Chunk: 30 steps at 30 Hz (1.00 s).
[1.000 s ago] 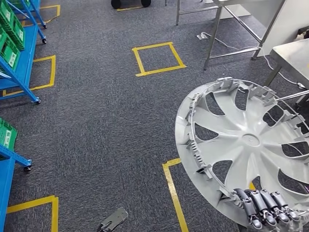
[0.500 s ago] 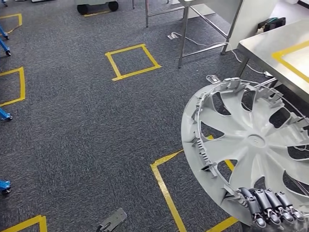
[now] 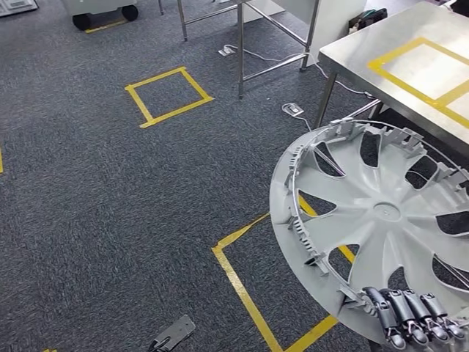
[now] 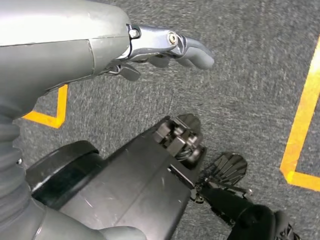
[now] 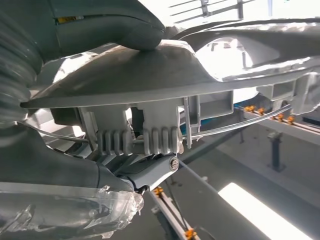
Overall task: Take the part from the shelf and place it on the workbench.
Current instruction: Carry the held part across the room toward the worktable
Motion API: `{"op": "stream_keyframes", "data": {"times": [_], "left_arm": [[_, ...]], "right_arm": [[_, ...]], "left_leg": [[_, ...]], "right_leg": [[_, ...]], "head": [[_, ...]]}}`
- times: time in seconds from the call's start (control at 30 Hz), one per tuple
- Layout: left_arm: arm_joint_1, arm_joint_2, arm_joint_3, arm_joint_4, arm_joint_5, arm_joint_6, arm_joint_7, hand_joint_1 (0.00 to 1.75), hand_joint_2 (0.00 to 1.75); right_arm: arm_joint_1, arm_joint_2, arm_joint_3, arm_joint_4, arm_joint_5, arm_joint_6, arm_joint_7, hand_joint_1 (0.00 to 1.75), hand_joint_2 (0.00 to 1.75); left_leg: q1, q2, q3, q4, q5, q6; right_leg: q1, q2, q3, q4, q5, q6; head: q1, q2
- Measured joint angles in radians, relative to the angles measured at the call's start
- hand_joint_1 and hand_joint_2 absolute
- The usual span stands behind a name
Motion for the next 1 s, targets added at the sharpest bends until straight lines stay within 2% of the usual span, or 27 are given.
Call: {"op": "stream_keyframes", "data": {"times": [0.03,0.07,0.13,0.17,0.2,0.23,0.3,0.33,0.37,0.4,0.47,0.5,0.53,0.57,0.6,0.67,0.7,0.73,0.77,0.8,0.83,0.87,0.9,0.93,0.97,1.0], "left_arm": [[-0.001,0.0,0.0,-0.001,0.0,-0.001,-0.001,0.0,1.75],[-0.001,0.0,0.0,-0.001,0.0,-0.002,-0.001,0.0,1.75],[0.003,0.001,0.0,-0.001,0.0,-0.003,-0.002,0.0,1.75],[0.006,0.002,0.0,-0.001,0.0,-0.004,-0.002,0.0,1.75],[0.008,0.003,0.0,-0.001,0.0,-0.004,-0.002,0.0,1.75],[0.008,0.004,0.0,-0.001,0.0,-0.004,-0.002,0.0,1.75],[0.007,0.006,0.001,-0.001,0.0,-0.004,-0.003,0.0,1.75],[0.006,0.006,0.001,-0.001,0.0,-0.004,-0.004,0.0,1.75],[0.004,0.005,0.001,-0.002,0.0,-0.004,-0.005,0.0,1.75],[0.003,0.005,0.001,-0.002,0.0,-0.005,-0.006,0.0,1.75],[0.001,0.005,0.001,-0.002,0.0,-0.005,-0.007,0.0,1.75],[0.002,0.005,0.001,-0.002,0.0,-0.005,-0.008,0.0,1.75],[0.003,0.005,0.001,-0.002,0.0,-0.005,-0.009,0.0,1.75],[0.005,0.005,0.002,-0.002,0.0,-0.005,-0.01,0.0,1.75],[0.006,0.006,0.002,-0.002,0.0,-0.005,-0.011,0.0,1.75],[0.008,0.008,0.003,-0.002,0.0,-0.006,-0.012,0.0,1.75],[0.01,0.009,0.004,-0.002,0.0,-0.006,-0.012,0.0,1.75],[0.011,0.009,0.004,-0.002,0.0,-0.006,-0.012,0.0,1.75],[0.012,0.009,0.004,-0.002,0.0,-0.006,-0.012,0.0,1.75],[0.013,0.009,0.004,-0.002,0.0,-0.006,-0.012,0.0,1.75],[0.013,0.009,0.005,-0.002,0.0,-0.006,-0.012,0.0,1.75],[0.013,0.009,0.005,-0.001,0.0,-0.006,-0.012,0.0,1.75],[0.012,0.008,0.005,-0.001,0.0,-0.006,-0.012,0.0,1.75],[0.011,0.008,0.006,-0.001,0.0,-0.007,-0.013,0.0,1.75],[0.01,0.006,0.006,-0.002,0.0,-0.006,-0.014,0.0,1.75],[0.008,0.004,0.006,-0.002,-0.001,-0.006,-0.014,0.0,1.75]], "right_arm": [[0.0,0.0,0.0,0.0,0.0,0.0,0.0,1.75,1.75],[-0.001,0.001,0.0,-0.001,0.0,0.0,0.001,1.75,1.75],[-0.003,0.001,0.0,0.0,0.0,0.0,0.002,1.75,1.75],[-0.003,0.001,0.0,0.0,0.0,0.0,0.002,1.75,1.75],[-0.003,0.001,0.0,0.0,0.0,0.0,0.002,1.75,1.75],[-0.003,0.001,0.0,0.0,0.0,0.0,0.003,1.75,1.75],[-0.001,0.001,0.0,0.002,0.0,0.0,0.003,1.75,1.75],[0.0,0.001,0.0,0.002,0.0,0.0,0.004,1.75,1.75],[0.0,0.001,0.0,0.003,0.0,0.0,0.005,1.75,1.75],[0.0,0.001,0.001,0.003,0.0,0.0,0.006,1.75,1.75],[0.002,0.0,0.002,0.006,0.001,0.0,0.008,1.75,1.75],[0.002,0.0,0.002,0.007,0.001,0.0,0.008,1.75,1.75],[0.003,0.0,0.003,0.009,0.001,0.0,0.008,1.75,1.75],[0.002,0.0,0.004,0.01,0.001,0.0,0.008,1.75,1.75],[0.003,-0.001,0.004,0.012,0.001,0.0,0.008,1.75,1.75],[0.003,-0.001,0.004,0.016,0.001,0.0,0.009,1.75,1.75],[0.004,-0.001,0.004,0.018,0.001,0.0,0.009,1.75,1.75],[0.005,-0.002,0.004,0.02,0.001,0.0,0.01,1.75,1.75],[0.006,-0.002,0.004,0.021,0.001,0.0,0.01,1.75,1.75],[0.007,-0.002,0.004,0.023,0.001,0.0,0.01,1.75,1.75],[0.007,-0.002,0.004,0.024,0.001,0.0,0.01,1.75,1.75],[0.007,-0.002,0.004,0.026,0.001,0.0,0.011,1.75,1.75],[0.007,-0.003,0.005,0.026,0.001,0.0,0.012,1.75,1.75],[0.008,-0.003,0.005,0.027,0.001,0.0,0.013,1.75,1.75],[0.009,-0.003,0.005,0.027,0.001,0.0,0.013,1.75,1.75],[0.011,-0.003,0.005,0.026,0.001,0.0,0.014,1.75,1.75]], "left_leg": [[0.001,-0.017,-0.01,0.026,-0.016,-0.005],[0.002,-0.038,-0.032,0.075,-0.041,-0.009],[0.003,-0.064,-0.104,0.21,-0.094,-0.011],[0.003,-0.067,-0.136,0.26,-0.104,-0.011],[0.003,-0.069,-0.152,0.277,-0.093,-0.011],[0.003,-0.069,-0.15,0.255,-0.063,-0.011],[0.005,-0.074,-0.102,0.129,0.021,-0.011],[0.005,-0.077,-0.074,0.063,0.042,-0.01],[0.005,-0.081,-0.053,0.018,0.047,-0.007],[0.005,-0.085,-0.042,-0.006,0.039,-0.002],[0.003,-0.086,-0.026,-0.018,0.021,0.016],[0.003,-0.085,-0.014,-0.021,0.016,0.026],[0.003,-0.084,0.0,-0.021,0.011,0.033],[0.002,-0.083,0.015,-0.022,0.004,0.037],[0.002,-0.081,0.028,-0.022,-0.006,0.04],[0.0,-0.078,0.056,-0.022,-0.032,0.04],[0.0,-0.077,0.073,-0.022,-0.047,0.04],[0.0,-0.077,0.093,-0.022,-0.064,0.04],[0.0,-0.077,0.116,-0.023,-0.081,0.039],[0.0,-0.077,0.135,-0.024,-0.1,0.038],[-0.001,-0.077,0.154,-0.024,-0.119,0.035],[-0.001,-0.076,0.167,-0.031,-0.136,0.031],[0.001,-0.075,0.181,-0.042,-0.145,0.025],[0.002,-0.074,0.193,-0.049,-0.143,0.017],[0.005,-0.074,0.2,-0.051,-0.132,0.01],[0.007,-0.074,0.192,-0.023,-0.108,0.004]], "right_leg": [[-0.003,0.01,0.003,-0.004,0.001,-0.006],[-0.006,0.019,0.007,-0.007,0.001,-0.011],[-0.007,0.039,0.01,-0.008,-0.002,-0.018],[-0.007,0.051,0.013,-0.008,-0.004,-0.019],[-0.007,0.064,0.017,-0.008,-0.007,-0.018],[-0.008,0.075,0.023,-0.008,-0.011,-0.017],[-0.01,0.091,0.035,-0.008,-0.024,-0.01],[-0.009,0.097,0.039,-0.006,-0.034,-0.005],[-0.008,0.101,0.043,-0.007,-0.045,0.0],[-0.007,0.104,0.049,-0.007,-0.05,0.006],[-0.008,0.101,0.066,-0.009,-0.055,0.017],[-0.008,0.09,0.07,0.002,-0.057,0.021],[-0.008,0.076,0.059,0.027,-0.065,0.024],[-0.008,0.06,0.034,0.074,-0.077,0.025],[-0.007,0.045,-0.005,0.137,-0.091,0.027],[-0.007,0.034,-0.105,0.252,-0.131,0.029],[-0.007,0.033,-0.142,0.274,-0.147,0.029],[-0.007,0.033,-0.164,0.264,-0.151,0.029],[-0.007,0.033,-0.171,0.226,-0.134,0.026],[-0.006,0.03,-0.172,0.17,-0.08,0.022],[-0.003,0.025,-0.171,0.113,-0.005,0.018],[0.002,0.021,-0.168,0.071,0.054,0.012],[0.007,0.019,-0.165,0.042,0.101,0.006],[0.013,0.02,-0.159,0.03,0.111,0.0],[0.014,0.023,-0.145,0.023,0.097,-0.008],[0.013,0.027,-0.128,0.014,0.089,-0.015]], "head": [[-0.001,0.0],[-0.003,0.0],[-0.005,0.0],[-0.005,0.0],[-0.005,0.0],[-0.005,0.0],[-0.006,0.0],[-0.009,0.0],[-0.011,0.0],[-0.014,0.0],[-0.015,0.0],[-0.016,0.0],[-0.014,0.0],[-0.013,0.0],[-0.011,0.0],[-0.011,0.0],[-0.01,0.0],[-0.01,0.0],[-0.01,0.0],[-0.01,0.0],[-0.01,0.0],[-0.011,0.0],[-0.012,0.0],[-0.013,0.0],[-0.013,0.0],[-0.013,0.0]]}}
